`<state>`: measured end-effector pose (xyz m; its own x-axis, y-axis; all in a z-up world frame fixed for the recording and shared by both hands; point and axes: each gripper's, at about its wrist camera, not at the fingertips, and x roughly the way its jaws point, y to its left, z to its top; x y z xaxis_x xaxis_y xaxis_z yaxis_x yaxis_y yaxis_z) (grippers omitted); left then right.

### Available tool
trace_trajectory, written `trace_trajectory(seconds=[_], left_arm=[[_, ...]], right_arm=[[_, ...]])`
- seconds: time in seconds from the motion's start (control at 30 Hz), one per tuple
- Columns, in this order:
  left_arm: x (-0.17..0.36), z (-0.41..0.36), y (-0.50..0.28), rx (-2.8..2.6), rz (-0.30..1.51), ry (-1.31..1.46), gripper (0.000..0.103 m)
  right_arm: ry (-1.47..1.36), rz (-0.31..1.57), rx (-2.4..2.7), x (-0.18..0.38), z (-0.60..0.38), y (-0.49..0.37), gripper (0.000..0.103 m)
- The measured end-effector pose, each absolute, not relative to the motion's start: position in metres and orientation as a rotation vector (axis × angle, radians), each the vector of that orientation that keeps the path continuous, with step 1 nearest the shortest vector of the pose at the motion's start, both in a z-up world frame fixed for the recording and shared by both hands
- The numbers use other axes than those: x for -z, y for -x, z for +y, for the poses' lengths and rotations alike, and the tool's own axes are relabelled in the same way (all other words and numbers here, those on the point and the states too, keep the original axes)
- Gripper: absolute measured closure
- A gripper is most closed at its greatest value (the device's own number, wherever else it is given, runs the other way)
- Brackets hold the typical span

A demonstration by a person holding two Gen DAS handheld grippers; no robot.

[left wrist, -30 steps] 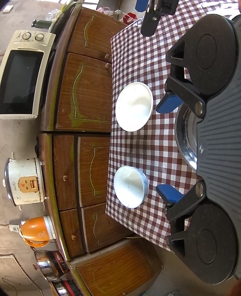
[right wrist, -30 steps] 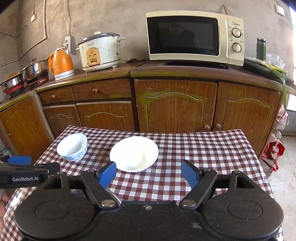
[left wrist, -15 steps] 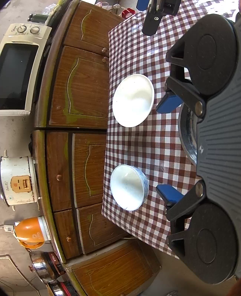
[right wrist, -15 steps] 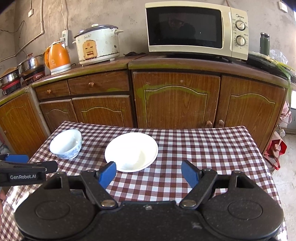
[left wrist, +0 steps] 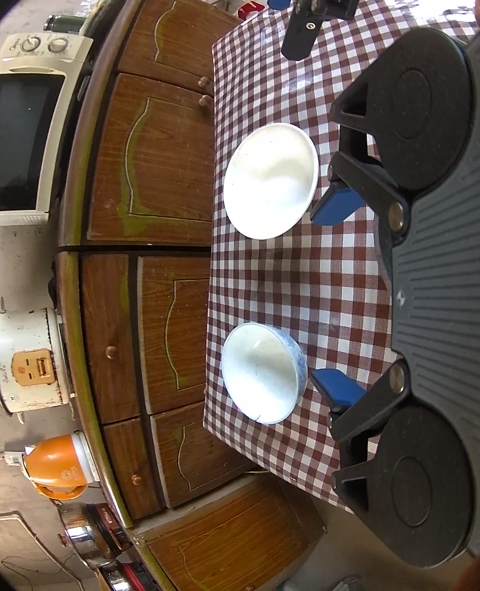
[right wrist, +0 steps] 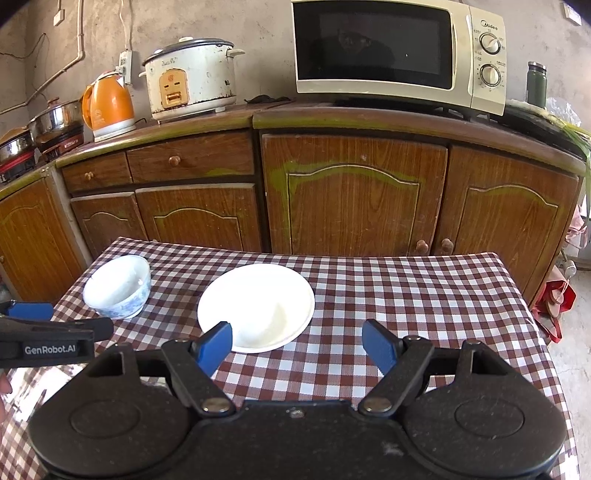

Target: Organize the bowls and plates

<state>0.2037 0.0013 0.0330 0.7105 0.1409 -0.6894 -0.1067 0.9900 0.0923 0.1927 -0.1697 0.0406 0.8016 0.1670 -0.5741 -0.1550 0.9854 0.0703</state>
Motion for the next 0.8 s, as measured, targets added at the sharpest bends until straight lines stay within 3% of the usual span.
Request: trace_trajectory(seconds=[0.8], left_arm=[[-0.005,-0.004,-0.263,-0.111,0.788,-0.063,0.015]], right_arm=[[-0.025,0.670,-0.133,-0.002,-0.176,-0.249,0.012]])
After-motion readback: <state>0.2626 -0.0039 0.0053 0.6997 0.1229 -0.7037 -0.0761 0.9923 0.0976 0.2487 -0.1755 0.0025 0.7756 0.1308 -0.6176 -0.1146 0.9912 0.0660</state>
